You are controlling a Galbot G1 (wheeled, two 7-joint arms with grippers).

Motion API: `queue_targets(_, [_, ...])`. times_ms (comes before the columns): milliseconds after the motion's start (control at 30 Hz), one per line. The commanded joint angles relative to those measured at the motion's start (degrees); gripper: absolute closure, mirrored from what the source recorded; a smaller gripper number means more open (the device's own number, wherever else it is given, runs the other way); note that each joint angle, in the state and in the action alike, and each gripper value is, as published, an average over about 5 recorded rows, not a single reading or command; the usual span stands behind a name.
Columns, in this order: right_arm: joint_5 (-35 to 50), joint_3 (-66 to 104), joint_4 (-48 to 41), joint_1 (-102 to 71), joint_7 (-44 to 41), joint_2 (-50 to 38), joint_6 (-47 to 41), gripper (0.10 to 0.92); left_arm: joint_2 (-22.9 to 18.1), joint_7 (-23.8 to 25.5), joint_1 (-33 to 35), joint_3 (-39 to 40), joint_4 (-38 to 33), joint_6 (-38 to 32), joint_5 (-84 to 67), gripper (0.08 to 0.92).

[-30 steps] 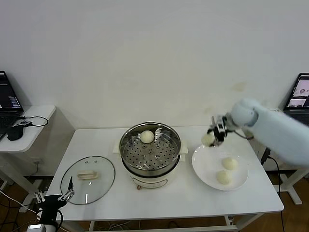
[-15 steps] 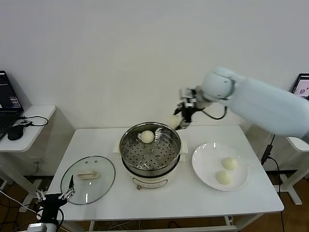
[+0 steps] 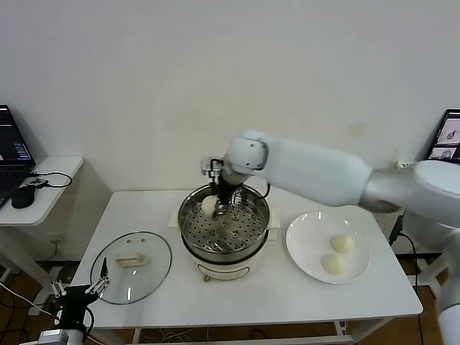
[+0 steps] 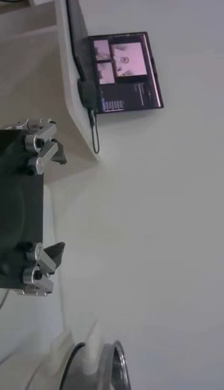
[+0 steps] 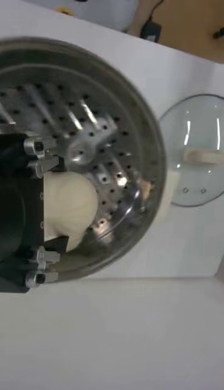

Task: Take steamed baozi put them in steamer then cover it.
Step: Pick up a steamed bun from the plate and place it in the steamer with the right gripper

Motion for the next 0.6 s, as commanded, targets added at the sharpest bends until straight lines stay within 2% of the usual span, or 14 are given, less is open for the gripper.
queue_targets(33, [0.03,-0.7,-6.93,-3.45,2.07,8.0,-1.46,0.372,-0.01,-0.01,-0.05,0.01,0.09,-0.07,-0.02,0.177])
queue_targets(433, [-4.74,0.21,-11.5,-6.05,2.48,9.42,-1.19,0.363,-0.15,0.01,-0.01,-0.07,0.21,-0.23,-0.14,0.177])
queue_targets(600, [-4.3,0.87,-10.06,-5.18,0.25,7.6,-0.85,0.255,-0.27,0.01,-0.08,0.13,0.24,-0.19,-0.05,0.177])
